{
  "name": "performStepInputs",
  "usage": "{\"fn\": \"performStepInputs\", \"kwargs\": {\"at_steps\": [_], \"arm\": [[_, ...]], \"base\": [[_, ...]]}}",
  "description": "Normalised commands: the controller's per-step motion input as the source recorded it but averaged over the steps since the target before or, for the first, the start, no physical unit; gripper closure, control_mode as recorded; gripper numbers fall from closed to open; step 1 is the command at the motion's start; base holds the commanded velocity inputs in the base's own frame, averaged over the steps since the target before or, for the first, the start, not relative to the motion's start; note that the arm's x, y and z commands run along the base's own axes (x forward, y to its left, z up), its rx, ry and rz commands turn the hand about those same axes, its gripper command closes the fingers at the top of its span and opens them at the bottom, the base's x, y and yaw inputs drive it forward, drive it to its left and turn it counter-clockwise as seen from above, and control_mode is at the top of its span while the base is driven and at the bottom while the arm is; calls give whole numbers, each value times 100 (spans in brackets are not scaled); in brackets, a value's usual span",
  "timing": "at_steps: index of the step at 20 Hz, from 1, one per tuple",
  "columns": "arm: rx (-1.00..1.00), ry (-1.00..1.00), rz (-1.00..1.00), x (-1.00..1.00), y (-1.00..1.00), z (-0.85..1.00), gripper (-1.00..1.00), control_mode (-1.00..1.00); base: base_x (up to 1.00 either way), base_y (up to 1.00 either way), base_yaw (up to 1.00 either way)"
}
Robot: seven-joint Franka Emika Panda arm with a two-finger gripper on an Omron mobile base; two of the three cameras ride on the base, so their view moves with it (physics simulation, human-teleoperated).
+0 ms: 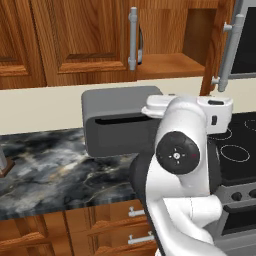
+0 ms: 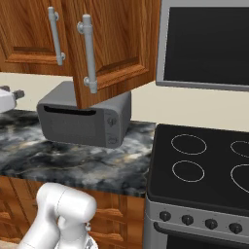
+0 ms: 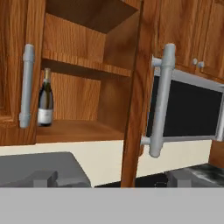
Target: Open the cabinet directly in front. Then move the wine and the mug to the dining counter with the jar on it.
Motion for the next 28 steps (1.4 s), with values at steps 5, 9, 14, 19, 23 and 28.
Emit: {"fn": "performStepInputs", "kwargs": {"at_steps": [5, 9, 14, 19, 23, 28], "arm": [[0, 1, -5, 100, 7, 0, -100, -100], [1, 1, 0, 93, -29, -4, -100, -100], [2, 9, 0, 85, -46, -6, -100, -100], [0, 8, -13, 75, -46, -15, -100, -100], [0, 9, -30, 29, -77, -12, -100, -100], [5, 7, -34, 0, -100, -13, -100, -100]], "base": [[0, 0, 0], [0, 0, 0], [0, 0, 0], [0, 0, 0], [0, 0, 0], [0, 0, 0]]}}
